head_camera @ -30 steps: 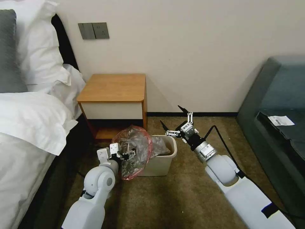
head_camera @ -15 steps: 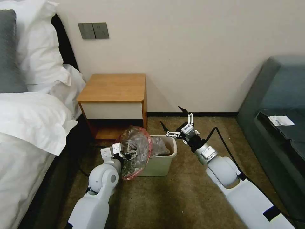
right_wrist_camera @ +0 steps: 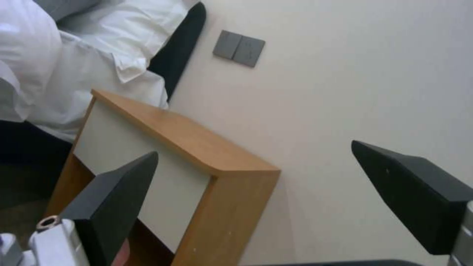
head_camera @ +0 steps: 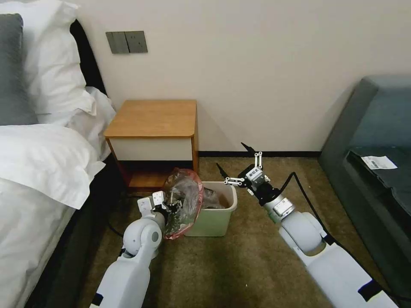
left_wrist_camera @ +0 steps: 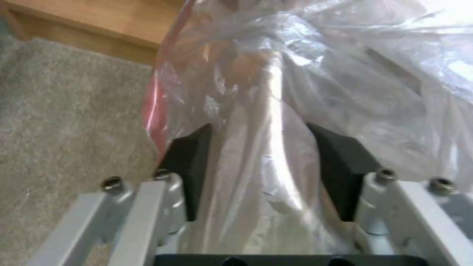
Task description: Pick up the garbage bag from the table and place it over the trash can.
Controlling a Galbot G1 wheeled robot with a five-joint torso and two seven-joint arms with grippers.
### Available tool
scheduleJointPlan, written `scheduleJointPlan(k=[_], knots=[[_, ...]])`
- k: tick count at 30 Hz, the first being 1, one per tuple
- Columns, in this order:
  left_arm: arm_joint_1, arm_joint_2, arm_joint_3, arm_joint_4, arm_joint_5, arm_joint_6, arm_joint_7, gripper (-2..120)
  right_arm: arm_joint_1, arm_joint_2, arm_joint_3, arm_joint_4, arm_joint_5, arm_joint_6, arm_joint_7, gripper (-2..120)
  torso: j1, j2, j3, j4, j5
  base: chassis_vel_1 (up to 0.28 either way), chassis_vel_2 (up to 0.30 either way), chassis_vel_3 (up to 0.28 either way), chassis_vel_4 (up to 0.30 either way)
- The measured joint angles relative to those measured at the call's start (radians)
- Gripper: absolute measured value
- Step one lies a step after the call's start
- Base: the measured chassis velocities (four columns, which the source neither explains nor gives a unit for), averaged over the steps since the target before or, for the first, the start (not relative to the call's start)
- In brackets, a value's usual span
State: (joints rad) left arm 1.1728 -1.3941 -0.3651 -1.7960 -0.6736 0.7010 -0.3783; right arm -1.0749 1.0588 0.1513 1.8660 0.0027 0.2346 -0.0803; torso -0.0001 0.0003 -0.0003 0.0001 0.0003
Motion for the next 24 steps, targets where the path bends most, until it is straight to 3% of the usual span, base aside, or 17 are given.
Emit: scheduleJointPlan(k=[14,24], knots=[[0.022,0.001,0.001,-0.009,0.034,-0.017,0.015,3,-0.001,-0.010,-0.004,0.015,0.005,-0.003,0.003,100,0.000,0.000,0.000,-0.0002,-0.0005,0.000,0.000,0.000,0.000],[0.050,-0.010,-0.003,-0.033,0.064,-0.075,0.010,3,0.001,0.005,-0.016,0.017,0.023,-0.012,0.010,100,0.000,0.000,0.001,-0.0005,-0.0009,0.000,0.000,0.000,0.000]])
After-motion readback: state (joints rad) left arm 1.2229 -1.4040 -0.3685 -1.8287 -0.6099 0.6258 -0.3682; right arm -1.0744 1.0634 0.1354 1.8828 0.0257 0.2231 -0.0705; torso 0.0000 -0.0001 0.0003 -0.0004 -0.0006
